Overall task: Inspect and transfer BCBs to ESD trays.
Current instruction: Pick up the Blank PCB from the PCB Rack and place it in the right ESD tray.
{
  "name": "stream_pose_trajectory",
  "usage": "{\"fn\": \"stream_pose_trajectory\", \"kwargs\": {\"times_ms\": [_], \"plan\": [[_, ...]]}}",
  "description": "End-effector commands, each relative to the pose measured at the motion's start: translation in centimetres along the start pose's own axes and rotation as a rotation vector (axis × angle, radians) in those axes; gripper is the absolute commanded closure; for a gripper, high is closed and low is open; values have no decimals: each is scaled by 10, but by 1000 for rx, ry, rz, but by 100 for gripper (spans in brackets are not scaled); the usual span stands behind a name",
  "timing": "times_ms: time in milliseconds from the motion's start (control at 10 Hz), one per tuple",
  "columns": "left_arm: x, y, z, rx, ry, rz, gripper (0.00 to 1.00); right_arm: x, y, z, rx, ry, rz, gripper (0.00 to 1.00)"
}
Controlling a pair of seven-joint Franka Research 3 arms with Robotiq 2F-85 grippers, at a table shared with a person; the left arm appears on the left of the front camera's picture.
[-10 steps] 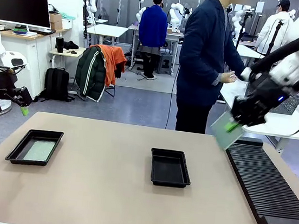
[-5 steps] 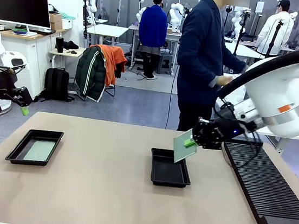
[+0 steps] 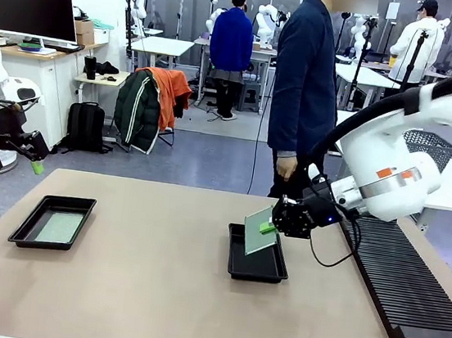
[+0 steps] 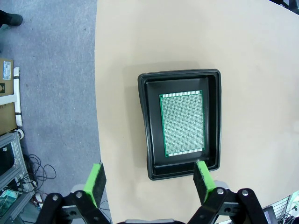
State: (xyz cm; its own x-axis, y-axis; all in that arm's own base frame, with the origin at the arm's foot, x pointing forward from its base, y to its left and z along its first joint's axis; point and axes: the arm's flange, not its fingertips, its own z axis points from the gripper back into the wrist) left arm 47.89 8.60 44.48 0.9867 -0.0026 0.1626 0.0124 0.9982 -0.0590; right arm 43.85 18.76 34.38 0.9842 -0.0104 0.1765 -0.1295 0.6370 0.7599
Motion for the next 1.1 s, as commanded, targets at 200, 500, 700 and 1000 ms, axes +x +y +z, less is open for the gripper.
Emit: {"fn": "stream_pose_trajectory", "kwargs": {"times_ms": [200, 500, 700, 1000], "plan": [[-1, 0, -2, 1, -6, 2, 0, 25, -33, -34, 35, 57, -44, 97], [-1, 0, -2, 1, -6, 2, 0, 30, -40, -46, 24, 59, -66, 97], [-1, 0, -2, 1, -6, 2, 0, 30, -40, -56, 4, 64, -83, 97], [-1, 0, -2, 1, -6, 2, 0, 30, -43, -63, -23, 62, -112, 97]]}}
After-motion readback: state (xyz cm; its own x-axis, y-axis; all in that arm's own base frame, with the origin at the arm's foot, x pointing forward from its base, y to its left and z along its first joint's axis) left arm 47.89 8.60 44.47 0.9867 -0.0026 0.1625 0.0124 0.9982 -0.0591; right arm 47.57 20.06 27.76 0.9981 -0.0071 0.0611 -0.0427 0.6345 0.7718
